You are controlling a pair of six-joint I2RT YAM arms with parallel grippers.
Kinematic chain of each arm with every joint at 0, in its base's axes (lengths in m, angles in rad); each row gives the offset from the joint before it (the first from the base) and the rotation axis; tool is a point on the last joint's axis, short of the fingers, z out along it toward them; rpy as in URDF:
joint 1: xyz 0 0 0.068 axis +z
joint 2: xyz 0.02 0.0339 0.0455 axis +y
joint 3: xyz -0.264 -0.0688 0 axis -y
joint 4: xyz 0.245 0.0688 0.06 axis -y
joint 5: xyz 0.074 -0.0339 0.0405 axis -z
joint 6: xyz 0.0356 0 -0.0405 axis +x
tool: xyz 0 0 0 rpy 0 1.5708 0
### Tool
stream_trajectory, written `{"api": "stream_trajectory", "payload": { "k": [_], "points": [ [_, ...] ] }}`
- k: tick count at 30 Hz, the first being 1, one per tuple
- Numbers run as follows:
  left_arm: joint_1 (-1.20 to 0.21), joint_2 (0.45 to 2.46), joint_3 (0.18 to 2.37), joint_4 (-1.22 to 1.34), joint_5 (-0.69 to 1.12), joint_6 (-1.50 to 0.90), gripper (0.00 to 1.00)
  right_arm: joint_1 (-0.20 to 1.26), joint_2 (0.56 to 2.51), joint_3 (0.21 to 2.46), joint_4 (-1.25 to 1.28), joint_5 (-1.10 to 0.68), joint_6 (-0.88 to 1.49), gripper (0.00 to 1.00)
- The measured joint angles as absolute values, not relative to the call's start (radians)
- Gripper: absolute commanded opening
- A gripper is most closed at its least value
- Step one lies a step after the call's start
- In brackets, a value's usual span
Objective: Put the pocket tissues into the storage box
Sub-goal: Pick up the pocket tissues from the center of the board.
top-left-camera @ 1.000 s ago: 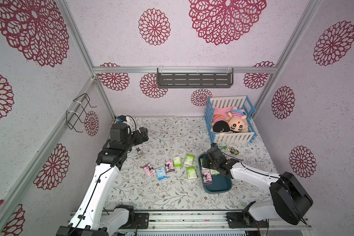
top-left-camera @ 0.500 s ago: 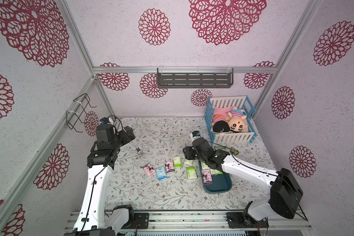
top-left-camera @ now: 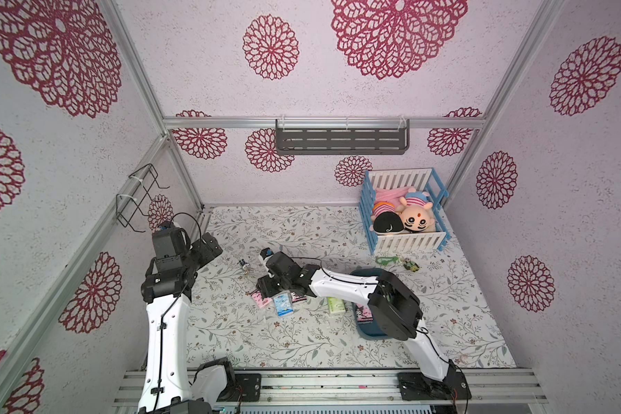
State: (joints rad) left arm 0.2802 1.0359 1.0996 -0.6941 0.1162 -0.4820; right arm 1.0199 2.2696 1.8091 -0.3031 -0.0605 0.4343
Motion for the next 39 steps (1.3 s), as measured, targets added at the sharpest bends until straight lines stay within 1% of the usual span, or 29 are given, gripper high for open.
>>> {"api": "stream_trajectory", "payload": {
  "k": [4, 8, 16, 18, 22, 24, 28, 33, 36, 39],
  "points": [
    [0.281, 1.022, 1.079, -0.693, 0.147, -0.481, 0.97, 1.027, 2.362, 1.919, -0.378, -0.062, 0.427, 0.61],
    [0.281, 1.019, 1.067, -0.692, 0.174, -0.481, 0.97, 1.027, 2.4, 1.963, -0.438, -0.069, 0.424, 0.59],
    [0.281, 1.019, 1.063, -0.685, 0.202, -0.483, 0.97, 1.031, 2.403, 1.977, -0.475, -0.081, 0.412, 0.48],
    [0.281, 1.018, 1.063, -0.684, 0.202, -0.483, 0.97, 1.034, 2.403, 1.977, -0.475, -0.087, 0.412, 0.42],
    [0.281, 1.013, 1.063, -0.684, 0.205, -0.483, 0.97, 1.035, 2.403, 1.977, -0.477, -0.101, 0.415, 0.2],
    [0.281, 1.009, 1.063, -0.684, 0.205, -0.483, 0.97, 1.035, 2.403, 1.978, -0.477, -0.104, 0.415, 0.13],
    [0.281, 1.007, 1.063, -0.683, 0.207, -0.484, 0.97, 1.034, 2.403, 1.979, -0.472, -0.108, 0.421, 0.04],
    [0.255, 1.007, 1.063, -0.682, 0.2, -0.491, 0.97, 1.032, 2.39, 1.956, -0.442, -0.11, 0.438, 0.0],
    [0.18, 1.008, 1.065, -0.678, 0.171, -0.488, 0.97, 1.028, 2.311, 1.834, -0.384, -0.107, 0.461, 0.0],
    [0.093, 1.027, 1.082, -0.678, 0.146, -0.481, 0.97, 1.012, 2.163, 1.645, -0.307, -0.109, 0.498, 0.0]
  ]
}}
